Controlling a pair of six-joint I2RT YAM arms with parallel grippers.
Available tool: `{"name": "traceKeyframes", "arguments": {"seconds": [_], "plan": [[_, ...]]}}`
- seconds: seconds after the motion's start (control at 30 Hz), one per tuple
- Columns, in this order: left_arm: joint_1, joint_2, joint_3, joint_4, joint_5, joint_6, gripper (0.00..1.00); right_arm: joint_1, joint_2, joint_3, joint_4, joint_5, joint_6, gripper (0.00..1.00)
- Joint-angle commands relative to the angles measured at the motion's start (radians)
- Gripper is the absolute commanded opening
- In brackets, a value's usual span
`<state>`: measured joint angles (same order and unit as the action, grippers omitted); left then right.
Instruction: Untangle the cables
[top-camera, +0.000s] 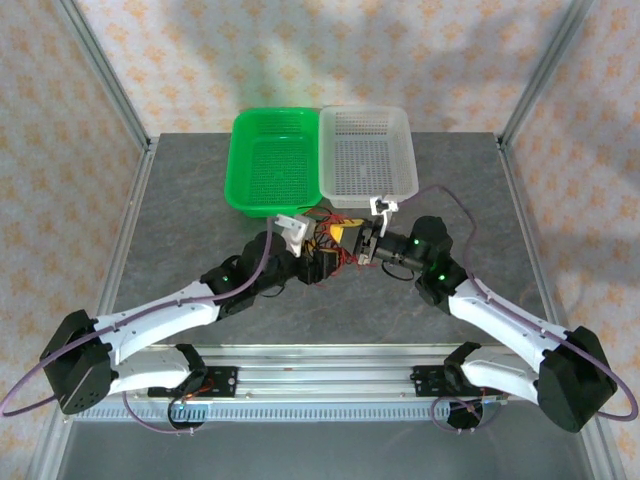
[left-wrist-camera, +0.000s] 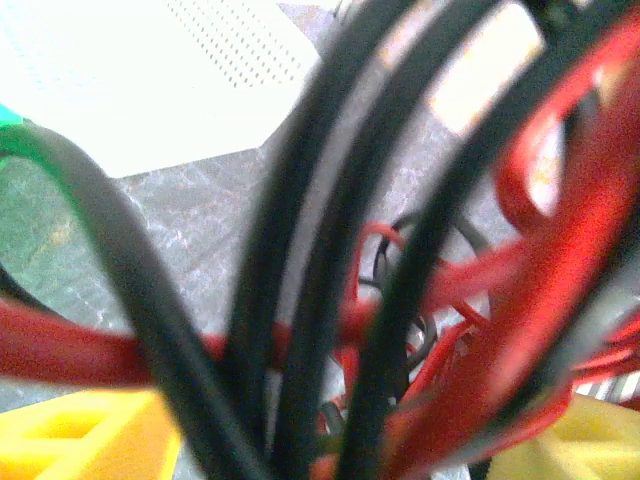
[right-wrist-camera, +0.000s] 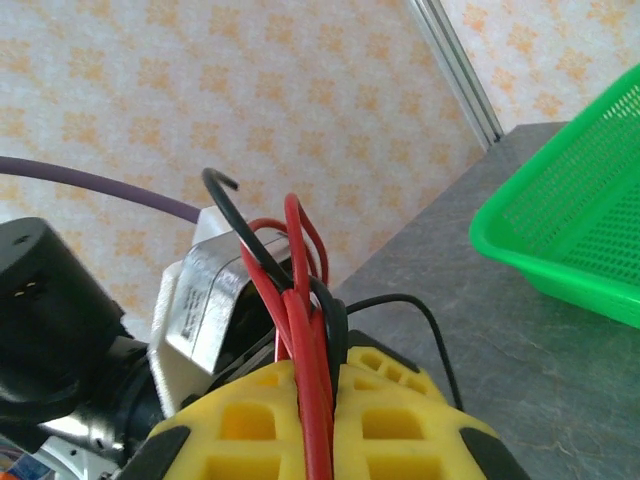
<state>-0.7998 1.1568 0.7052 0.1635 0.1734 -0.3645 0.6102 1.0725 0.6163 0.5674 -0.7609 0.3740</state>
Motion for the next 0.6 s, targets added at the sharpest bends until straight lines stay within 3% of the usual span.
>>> {"name": "traceKeyframes", "arguments": {"seconds": [0.0, 0.17, 0.33, 0.57], "plan": [[0.022, 0.013, -0.012, 0.146, 0.049, 0.027, 0.70, 0.002, -0.018, 0.021, 0.128, -0.044, 0.060, 0.00], [0.024, 0.058, -0.151, 0.441, 0.111, -0.059, 0.63, 0.002, -0.019, -0.007, 0.192, 0.017, 0.141, 0.00], [0.025, 0.139, -0.245, 0.728, 0.139, -0.191, 0.37, 0.002, -0.029, -0.021, 0.170, 0.112, 0.170, 0.00], [0.024, 0.119, -0.262, 0.678, 0.027, -0.209, 0.08, 0.002, -0.100, -0.084, 0.077, 0.373, 0.202, 0.00]]}}
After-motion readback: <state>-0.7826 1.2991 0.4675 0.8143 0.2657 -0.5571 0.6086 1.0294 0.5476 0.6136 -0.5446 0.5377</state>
